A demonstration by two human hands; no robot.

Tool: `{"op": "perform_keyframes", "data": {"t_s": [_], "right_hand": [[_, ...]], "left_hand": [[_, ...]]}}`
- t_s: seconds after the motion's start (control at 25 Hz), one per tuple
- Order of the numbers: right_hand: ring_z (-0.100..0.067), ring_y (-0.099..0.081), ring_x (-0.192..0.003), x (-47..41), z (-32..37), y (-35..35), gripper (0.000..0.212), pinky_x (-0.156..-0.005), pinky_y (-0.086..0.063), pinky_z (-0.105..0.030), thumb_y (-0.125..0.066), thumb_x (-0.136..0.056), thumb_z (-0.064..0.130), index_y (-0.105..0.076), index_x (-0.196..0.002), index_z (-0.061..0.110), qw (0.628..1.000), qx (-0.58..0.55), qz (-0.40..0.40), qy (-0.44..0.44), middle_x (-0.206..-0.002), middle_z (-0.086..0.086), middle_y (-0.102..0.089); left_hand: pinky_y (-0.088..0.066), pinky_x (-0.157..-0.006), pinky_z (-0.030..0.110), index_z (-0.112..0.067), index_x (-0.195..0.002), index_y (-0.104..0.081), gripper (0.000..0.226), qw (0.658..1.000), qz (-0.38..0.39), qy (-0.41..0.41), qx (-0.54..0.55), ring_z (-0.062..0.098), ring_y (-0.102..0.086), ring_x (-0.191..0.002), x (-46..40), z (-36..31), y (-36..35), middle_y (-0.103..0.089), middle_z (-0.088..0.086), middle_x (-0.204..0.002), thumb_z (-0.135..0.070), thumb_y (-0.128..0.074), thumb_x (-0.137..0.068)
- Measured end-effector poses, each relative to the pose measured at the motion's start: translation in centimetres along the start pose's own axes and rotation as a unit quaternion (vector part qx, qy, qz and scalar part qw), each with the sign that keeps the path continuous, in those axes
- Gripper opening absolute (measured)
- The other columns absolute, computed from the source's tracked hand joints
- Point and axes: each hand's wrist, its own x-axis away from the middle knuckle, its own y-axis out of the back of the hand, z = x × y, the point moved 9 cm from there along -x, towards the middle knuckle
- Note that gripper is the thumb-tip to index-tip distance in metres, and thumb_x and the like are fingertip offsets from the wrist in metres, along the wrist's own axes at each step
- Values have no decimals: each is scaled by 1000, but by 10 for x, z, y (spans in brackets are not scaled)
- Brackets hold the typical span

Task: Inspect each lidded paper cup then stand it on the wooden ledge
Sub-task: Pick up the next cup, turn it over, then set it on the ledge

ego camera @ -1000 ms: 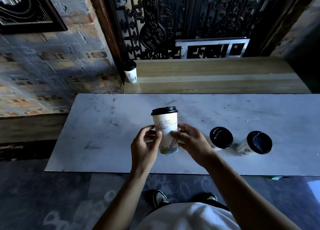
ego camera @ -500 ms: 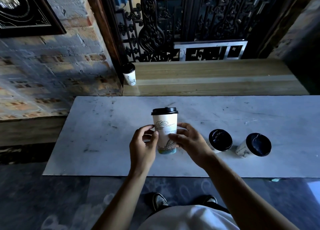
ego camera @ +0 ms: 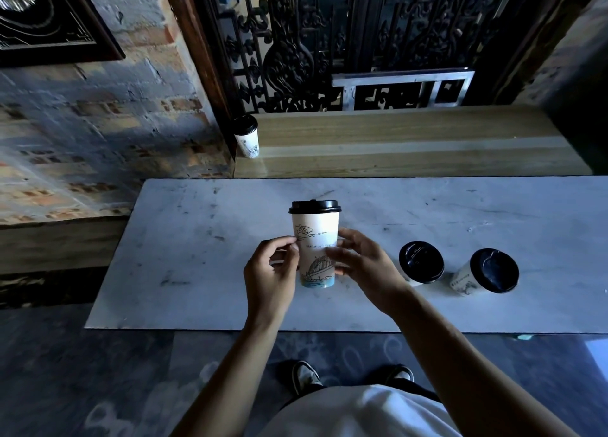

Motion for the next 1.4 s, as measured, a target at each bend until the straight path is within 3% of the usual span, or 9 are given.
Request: {"op": "perform_keyframes", "data": {"t_s": [0.12,0.24,0.48,0.72,0.84,0.92,1.08,1.24,1.4], "right_hand": [[-25,-71,-102,-2,-2,2,43,-93,-54,-49,-66,-86,14,-64,-129,13,1000,-23,-13,-12,-113,-13,-73],[-24,-68,-99,0,2,5,41,-90,-51,-45,-63,-84,16,-66,-125,15,999,-24,-32,-6,-106,-9,-70],[-22,-64,-96,3,10,12,38,-91,-50,-42,-69,-84,8,-64,-121,12,997,-68,-29,13,-97,-6,-64],[-25,-72,-94,10,18,0,28,-85,-59,-35,-58,-93,-8,-62,-118,4,986,-164,37,-5,-103,-10,-77],[-34,-69,-112,9,18,-8,37,-97,-57,-39,-64,-92,-1,-60,-129,-8,989,-130,71,6,-125,-27,-70],[-35,-69,-112,9,20,-7,42,-93,-58,-36,-66,-92,0,-57,-132,-9,994,-94,62,11,-128,-30,-68],[-34,-71,-108,8,31,2,38,-89,-58,-37,-64,-95,4,-60,-133,2,997,-25,54,47,-121,-26,-72],[-28,-72,-109,5,32,7,39,-93,-57,-35,-48,-95,-10,-68,-126,5,998,-9,58,35,-121,-18,-75],[-31,-72,-113,-4,35,21,39,-97,-58,-41,-55,-92,-10,-69,-125,6,996,47,34,63,-119,-17,-76]], "left_hand": [[-60,-76,23,-15,-106,-74,16,1000,2,6,7,4,-71,-86,-1,0,0,-76,-2,-101,-19,-72,-91],[-55,-70,11,-13,-107,-74,20,1000,7,8,11,-3,-69,-87,-1,-3,-2,-75,-2,-103,-22,-74,-89],[-59,-81,25,-16,-107,-76,18,1000,21,12,-5,5,-70,-90,-3,-2,-6,-75,0,-103,-23,-72,-91],[-58,-85,26,-15,-117,-74,37,997,62,33,27,10,-73,-99,0,1,-15,-78,-5,-106,-36,-67,-87],[-55,-81,15,-15,-114,-72,24,996,79,27,43,0,-72,-94,0,-7,-21,-77,-9,-104,-24,-69,-92],[-54,-78,13,-17,-113,-71,20,995,88,23,41,-2,-71,-92,0,-9,-24,-76,-9,-104,-18,-68,-94],[-57,-75,18,-17,-116,-69,21,997,71,18,-4,11,-70,-95,-1,-4,-25,-74,-4,-109,-17,-66,-94],[-61,-78,36,-19,-111,-70,21,999,41,11,-18,16,-72,-88,-5,-6,-24,-75,-1,-100,-13,-66,-91],[-63,-81,46,-40,-100,-67,17,998,54,35,6,22,-75,-88,-7,-4,-33,-77,-3,-101,-30,-64,-86]]}}
